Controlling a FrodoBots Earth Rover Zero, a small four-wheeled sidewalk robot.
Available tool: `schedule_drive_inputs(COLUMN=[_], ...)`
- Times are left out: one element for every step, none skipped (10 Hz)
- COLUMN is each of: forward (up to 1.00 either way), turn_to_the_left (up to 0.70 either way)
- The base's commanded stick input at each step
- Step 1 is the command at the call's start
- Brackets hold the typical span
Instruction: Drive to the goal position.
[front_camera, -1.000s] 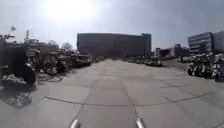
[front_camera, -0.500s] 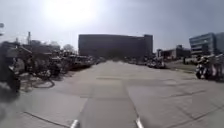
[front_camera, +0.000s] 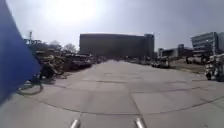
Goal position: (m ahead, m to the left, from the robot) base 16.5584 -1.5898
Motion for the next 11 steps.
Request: schedule_drive_inputs(forward=[1.00, 1.00, 1.00, 1.00, 1.00, 1.00, 1.00, 1.00, 1.00, 1.00, 1.00], turn_to_the_left=[0.00, 0.00, 0.00, 0.00, 0.00, -0.27, -0.27, -0.27, -0.27, -0.08, 0.00])
